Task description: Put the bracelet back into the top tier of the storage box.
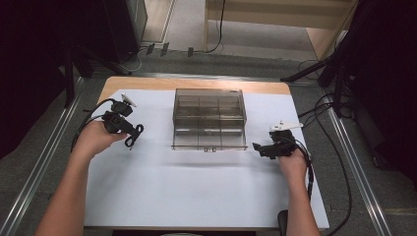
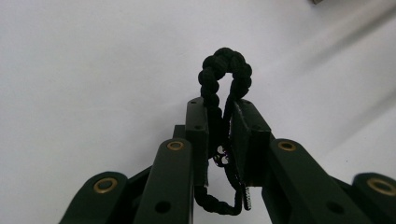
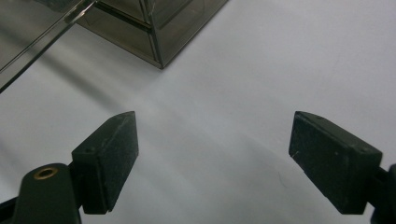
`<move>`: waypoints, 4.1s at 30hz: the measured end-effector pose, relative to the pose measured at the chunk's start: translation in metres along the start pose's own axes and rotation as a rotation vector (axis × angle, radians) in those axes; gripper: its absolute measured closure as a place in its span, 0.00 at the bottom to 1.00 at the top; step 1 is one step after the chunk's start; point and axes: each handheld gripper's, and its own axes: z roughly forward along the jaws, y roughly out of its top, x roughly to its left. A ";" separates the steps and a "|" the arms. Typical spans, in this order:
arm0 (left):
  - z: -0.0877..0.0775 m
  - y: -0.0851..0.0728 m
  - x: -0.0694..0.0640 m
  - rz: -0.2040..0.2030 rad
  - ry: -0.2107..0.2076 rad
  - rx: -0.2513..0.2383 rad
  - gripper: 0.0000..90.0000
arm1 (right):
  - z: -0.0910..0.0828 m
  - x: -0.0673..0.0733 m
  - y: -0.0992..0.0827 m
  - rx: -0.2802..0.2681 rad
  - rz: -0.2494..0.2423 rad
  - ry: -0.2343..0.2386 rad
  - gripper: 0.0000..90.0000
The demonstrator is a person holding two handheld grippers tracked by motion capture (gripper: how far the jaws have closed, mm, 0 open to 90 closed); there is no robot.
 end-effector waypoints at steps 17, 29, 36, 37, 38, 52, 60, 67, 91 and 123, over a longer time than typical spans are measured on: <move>-0.015 -0.001 -0.021 0.024 -0.050 -0.028 0.87 | 0.007 0.003 0.006 0.010 -0.010 0.013 0.19; -0.030 0.013 -0.043 0.049 -0.034 -0.044 0.87 | 0.004 0.001 0.006 0.003 -0.008 0.000 0.19; -0.044 0.022 -0.059 0.076 -0.012 -0.054 0.87 | 0.004 -0.001 0.007 -0.002 -0.008 -0.005 0.19; -0.044 0.022 -0.059 0.076 -0.012 -0.054 0.87 | 0.004 -0.001 0.007 -0.002 -0.008 -0.005 0.19; -0.047 0.025 -0.063 0.081 -0.009 -0.054 0.87 | 0.004 0.000 0.007 0.002 -0.011 -0.010 0.19; -0.055 0.044 -0.092 0.137 -0.010 -0.053 0.87 | 0.004 0.000 0.007 0.004 -0.017 -0.013 0.19; -0.047 0.059 -0.114 0.179 -0.029 -0.034 0.87 | 0.005 0.000 0.007 0.001 -0.020 -0.009 0.19; -0.037 0.068 -0.128 0.219 -0.040 -0.022 0.87 | 0.005 0.000 0.007 0.001 -0.021 -0.005 0.19; -0.003 0.082 -0.147 0.309 -0.009 -0.008 0.87 | 0.005 0.000 0.006 0.001 -0.009 0.005 0.19; 0.015 0.076 -0.154 0.338 -0.037 0.040 0.85 | 0.006 0.000 0.007 0.001 -0.019 0.007 0.19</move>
